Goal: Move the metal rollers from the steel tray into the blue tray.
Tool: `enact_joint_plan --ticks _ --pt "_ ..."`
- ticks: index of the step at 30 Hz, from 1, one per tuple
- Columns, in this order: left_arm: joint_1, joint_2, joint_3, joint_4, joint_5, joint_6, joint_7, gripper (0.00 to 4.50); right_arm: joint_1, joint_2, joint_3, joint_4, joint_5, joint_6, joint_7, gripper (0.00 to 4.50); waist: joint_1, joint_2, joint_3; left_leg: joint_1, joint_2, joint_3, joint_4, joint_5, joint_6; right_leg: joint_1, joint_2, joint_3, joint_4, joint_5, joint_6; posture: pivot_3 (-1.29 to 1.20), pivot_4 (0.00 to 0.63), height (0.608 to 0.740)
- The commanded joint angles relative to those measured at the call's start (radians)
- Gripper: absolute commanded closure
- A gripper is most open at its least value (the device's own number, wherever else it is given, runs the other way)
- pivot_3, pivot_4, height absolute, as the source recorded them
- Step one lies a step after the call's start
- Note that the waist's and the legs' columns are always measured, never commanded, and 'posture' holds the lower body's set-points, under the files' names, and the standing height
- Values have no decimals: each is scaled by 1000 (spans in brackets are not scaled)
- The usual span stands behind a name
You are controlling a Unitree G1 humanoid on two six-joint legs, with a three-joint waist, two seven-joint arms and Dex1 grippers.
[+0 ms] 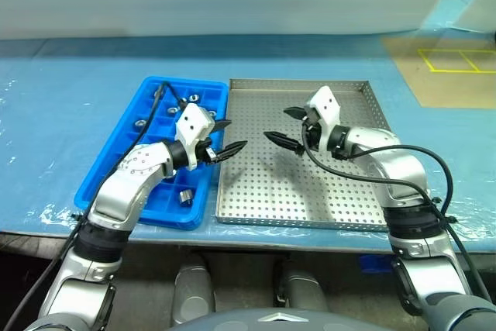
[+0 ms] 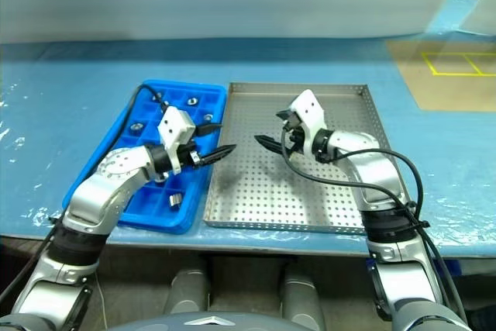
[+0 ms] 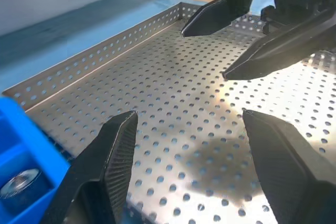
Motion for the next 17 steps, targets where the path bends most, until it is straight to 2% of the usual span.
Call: enact_joint_plan --ticks 1,3,7,12,17 --pt "-45 -32 -7 53 22 -68 -20 1132 30 -14 -71 -87 38 3 -44 32 -9 0 0 0 0 0 0 0 0 0 0 0 0 0 0 -131 150 740" --pt "-58 -57 -3 85 21 -89 -31 966 65 -22 -106 -114 63 18 -54 8 -13 0 0 0 0 0 0 0 0 1 0 0 0 0 0 -142 150 740" --pt "-65 -86 -15 173 51 -172 -60 34 146 -51 -133 -146 85 14 -52 0 -13 0 0 0 -1 0 0 -1 1 2 0 0 -1 0 0 -152 150 740" --pt "-97 -134 12 257 70 -256 -44 34 189 -52 -151 -132 90 -30 -74 0 -16 0 0 1 -1 1 1 -1 3 2 0 0 -2 0 0 -157 150 740" --pt "-98 -148 7 250 67 -257 -58 34 199 -32 -162 -140 120 -44 -87 0 -16 0 0 2 -1 1 1 -3 6 3 0 0 -2 0 0 -150 150 740"
